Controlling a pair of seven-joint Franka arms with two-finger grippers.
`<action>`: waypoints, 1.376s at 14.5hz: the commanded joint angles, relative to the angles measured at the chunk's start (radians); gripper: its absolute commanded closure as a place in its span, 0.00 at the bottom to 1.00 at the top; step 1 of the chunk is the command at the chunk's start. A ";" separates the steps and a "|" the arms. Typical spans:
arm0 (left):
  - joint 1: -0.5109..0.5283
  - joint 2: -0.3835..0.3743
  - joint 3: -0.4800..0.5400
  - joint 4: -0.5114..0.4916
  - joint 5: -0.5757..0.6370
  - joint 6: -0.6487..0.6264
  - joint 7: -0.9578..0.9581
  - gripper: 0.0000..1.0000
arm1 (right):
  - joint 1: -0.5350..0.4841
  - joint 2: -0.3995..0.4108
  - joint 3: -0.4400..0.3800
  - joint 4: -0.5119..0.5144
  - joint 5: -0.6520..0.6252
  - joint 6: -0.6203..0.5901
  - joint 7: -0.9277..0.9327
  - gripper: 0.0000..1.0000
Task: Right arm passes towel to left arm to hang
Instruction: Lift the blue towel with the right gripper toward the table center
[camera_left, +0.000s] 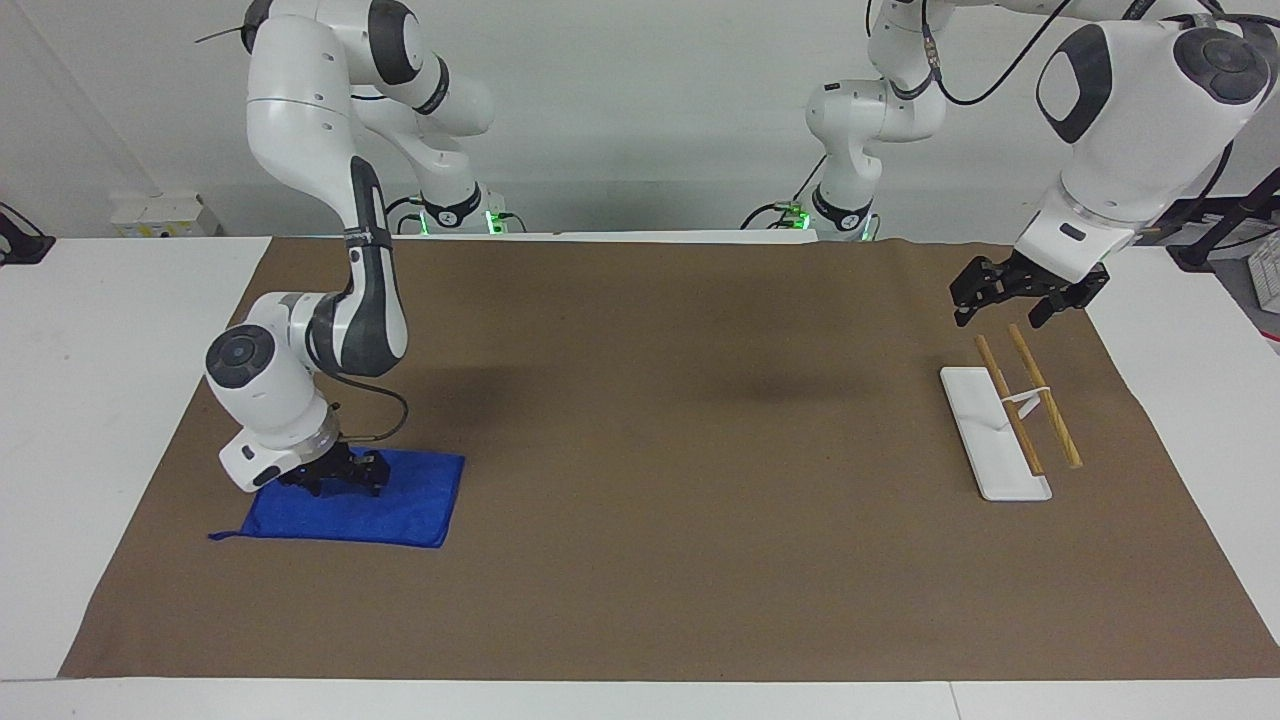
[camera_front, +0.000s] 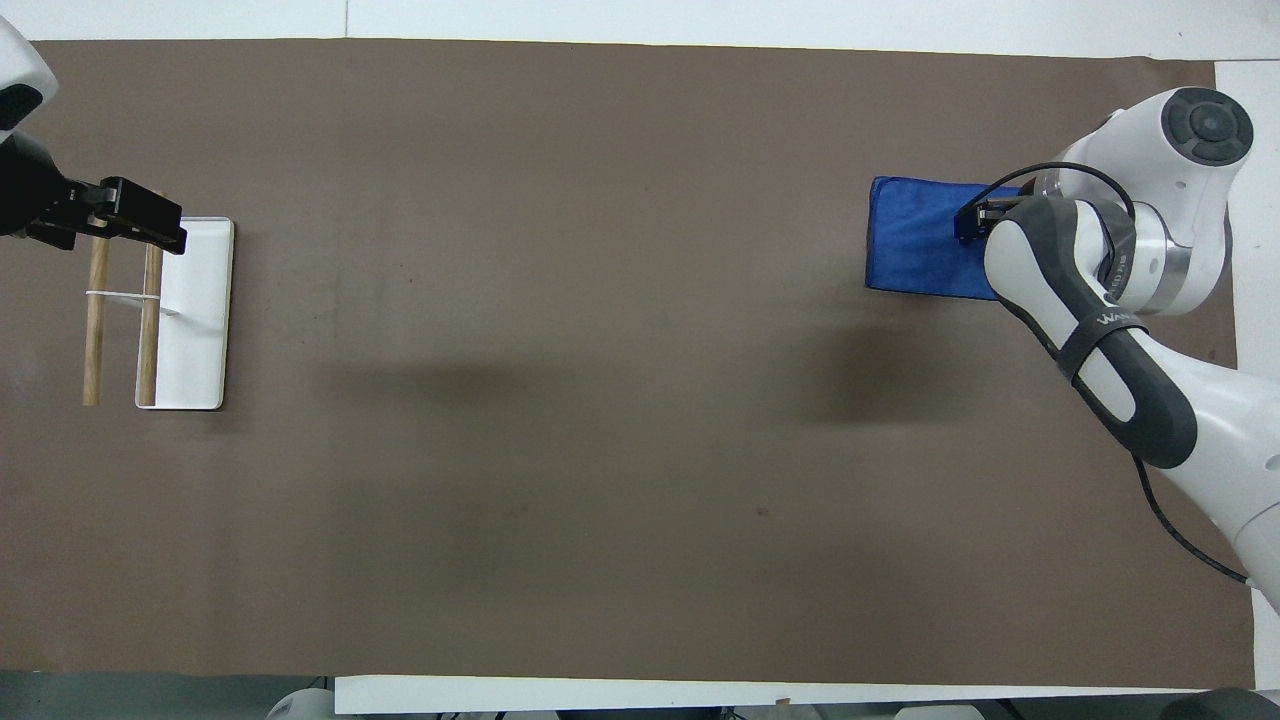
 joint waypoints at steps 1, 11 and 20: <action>0.000 -0.017 -0.003 -0.024 0.016 -0.005 -0.002 0.01 | -0.010 0.000 0.008 -0.012 0.022 0.023 0.005 0.08; 0.000 -0.022 -0.004 -0.030 0.016 -0.013 0.000 0.02 | -0.013 -0.001 0.009 -0.028 0.023 0.007 -0.012 0.94; 0.000 -0.023 -0.004 -0.030 0.016 -0.011 -0.003 0.05 | 0.005 -0.006 0.022 0.256 0.126 -0.455 0.003 1.00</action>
